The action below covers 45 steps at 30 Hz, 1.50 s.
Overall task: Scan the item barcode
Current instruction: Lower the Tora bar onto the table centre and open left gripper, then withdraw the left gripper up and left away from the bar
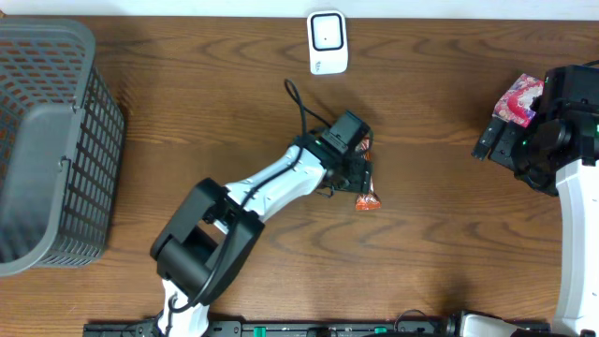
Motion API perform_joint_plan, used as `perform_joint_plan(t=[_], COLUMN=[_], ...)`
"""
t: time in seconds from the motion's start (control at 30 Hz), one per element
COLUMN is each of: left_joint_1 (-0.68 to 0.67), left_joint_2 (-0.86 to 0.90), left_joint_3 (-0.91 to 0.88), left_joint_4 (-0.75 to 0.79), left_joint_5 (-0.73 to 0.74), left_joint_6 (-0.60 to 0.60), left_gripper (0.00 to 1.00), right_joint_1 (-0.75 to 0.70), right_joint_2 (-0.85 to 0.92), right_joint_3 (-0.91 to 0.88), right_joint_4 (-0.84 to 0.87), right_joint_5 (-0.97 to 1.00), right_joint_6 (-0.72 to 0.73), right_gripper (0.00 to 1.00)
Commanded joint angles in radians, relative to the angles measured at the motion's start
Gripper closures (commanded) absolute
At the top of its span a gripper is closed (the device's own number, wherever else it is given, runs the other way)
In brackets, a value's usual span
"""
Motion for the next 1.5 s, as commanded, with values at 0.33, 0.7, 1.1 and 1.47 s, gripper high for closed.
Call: perform_joint_plan(t=[0.33,0.7,1.1,1.47], left_joint_1=[0.215,0.332,0.332,0.332], left_joint_2=[-0.409,-0.478,-0.476,-0.476], left_joint_3=[0.044,0.043,0.027,0.013], left_joint_4=[-0.23,-0.401,-0.476,-0.514], left_joint_5=[-0.148,-0.254,-0.449,-0.448], left_joint_6=[0.021,0.137,0.133,0.133], left_gripper=[0.13,0.12,0.02,0.02], right_joint_1=[0.008,0.008,0.008,0.008], right_joint_2=[-0.008,-0.008,-0.008,-0.008], right_joint_3=[-0.006,-0.006,-0.006,-0.006], right_joint_4=[0.0,0.0,0.0,0.0], right_joint_5=[0.006,0.006,0.006,0.006], right_joint_6=[-0.011,-0.011,-0.011,-0.011], right_gripper=[0.01,0.01,0.01,0.01])
